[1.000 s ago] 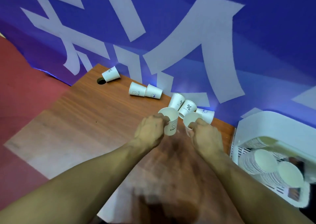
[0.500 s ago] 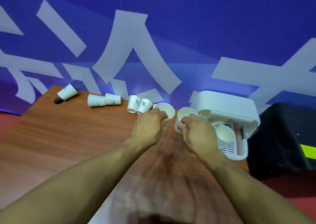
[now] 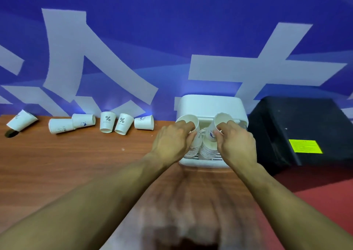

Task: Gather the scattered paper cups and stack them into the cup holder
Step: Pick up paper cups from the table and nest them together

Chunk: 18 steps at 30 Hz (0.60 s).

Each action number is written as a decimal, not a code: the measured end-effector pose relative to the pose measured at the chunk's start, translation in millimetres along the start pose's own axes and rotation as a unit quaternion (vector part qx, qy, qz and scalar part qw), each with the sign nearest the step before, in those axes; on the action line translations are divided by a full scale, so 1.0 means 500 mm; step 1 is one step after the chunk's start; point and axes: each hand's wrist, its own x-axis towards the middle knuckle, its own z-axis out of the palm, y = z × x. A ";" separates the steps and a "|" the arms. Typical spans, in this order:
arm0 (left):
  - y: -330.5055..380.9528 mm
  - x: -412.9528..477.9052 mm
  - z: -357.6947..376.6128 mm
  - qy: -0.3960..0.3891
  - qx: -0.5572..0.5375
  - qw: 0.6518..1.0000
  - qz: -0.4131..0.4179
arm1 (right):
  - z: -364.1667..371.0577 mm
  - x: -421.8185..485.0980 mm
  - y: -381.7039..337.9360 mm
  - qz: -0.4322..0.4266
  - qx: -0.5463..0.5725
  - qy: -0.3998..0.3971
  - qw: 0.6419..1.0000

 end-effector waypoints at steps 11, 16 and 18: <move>-0.021 0.016 0.053 -0.011 0.038 0.999 0.025 | 0.101 0.011 0.035 -0.006 -0.005 -0.132 0.991; -0.030 0.014 0.072 -0.025 0.036 0.999 0.018 | 0.147 0.014 0.045 -0.005 0.013 -0.180 0.984; -0.031 0.014 0.077 -0.026 0.030 0.999 0.018 | 0.160 0.015 0.048 -0.010 0.013 -0.191 0.982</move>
